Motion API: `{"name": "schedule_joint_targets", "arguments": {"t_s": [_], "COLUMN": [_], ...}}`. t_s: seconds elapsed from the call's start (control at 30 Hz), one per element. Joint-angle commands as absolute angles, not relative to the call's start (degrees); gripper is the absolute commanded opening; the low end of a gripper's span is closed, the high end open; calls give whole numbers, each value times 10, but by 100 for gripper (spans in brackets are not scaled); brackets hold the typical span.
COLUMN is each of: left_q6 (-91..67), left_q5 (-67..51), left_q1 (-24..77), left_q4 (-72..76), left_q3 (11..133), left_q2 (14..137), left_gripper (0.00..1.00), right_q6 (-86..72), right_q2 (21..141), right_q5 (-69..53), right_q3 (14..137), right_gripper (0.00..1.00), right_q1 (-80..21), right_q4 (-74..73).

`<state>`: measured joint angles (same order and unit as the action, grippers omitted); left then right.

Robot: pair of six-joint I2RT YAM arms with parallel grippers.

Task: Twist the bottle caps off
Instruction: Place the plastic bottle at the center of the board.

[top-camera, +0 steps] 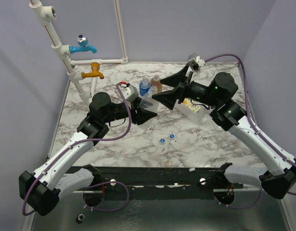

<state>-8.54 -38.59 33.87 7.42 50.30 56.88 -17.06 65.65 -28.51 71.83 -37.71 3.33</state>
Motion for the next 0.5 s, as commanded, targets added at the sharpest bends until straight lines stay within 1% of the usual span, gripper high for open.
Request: {"name": "schedule_joint_targets", "arguments": {"t_s": [0.0,0.07,0.13,0.2,0.27,0.3,0.33,0.37,0.4,0.43,0.47], "left_q6": [-83,-83,-85,-86,-86,-88,-90,-92,-94,-96,-97], "left_q5": [-435,-439,-439,-437,-436,-433,-432,-429,-423,-413,-401], "left_q1": [338,338,338,338,338,338,338,338,338,338,338], "left_q4": [80,79,78,78,77,75,73,71,68,65,54], "left_q3": [499,499,500,502,502,501,501,500,500,501,503], "left_q2": [562,564,566,565,563,562,561,561,560,559,556], "left_gripper": [0,0,0,0,0,2,13,31,51,80,98], "right_q6": [-198,-207,-216,-223,-229,-230,-231,-230,-226,-219,-206], "right_q2": [685,696,706,712,716,719,722,723,724,724,722], "right_q5": [-381,-390,-397,-400,-402,-403,-403,-401,-391,-377,-357], "right_q3": [728,727,728,724,722,722,722,723,724,725,726], "right_gripper": [98,93,84,70,50,41,29,22,14,10,7], "right_q1": [-378,-378,-377,-378,-378,-378,-377,-378,-377,-378,-377], "right_q4": [71,82,89,95,98,95,91,86,77,67,52]}}
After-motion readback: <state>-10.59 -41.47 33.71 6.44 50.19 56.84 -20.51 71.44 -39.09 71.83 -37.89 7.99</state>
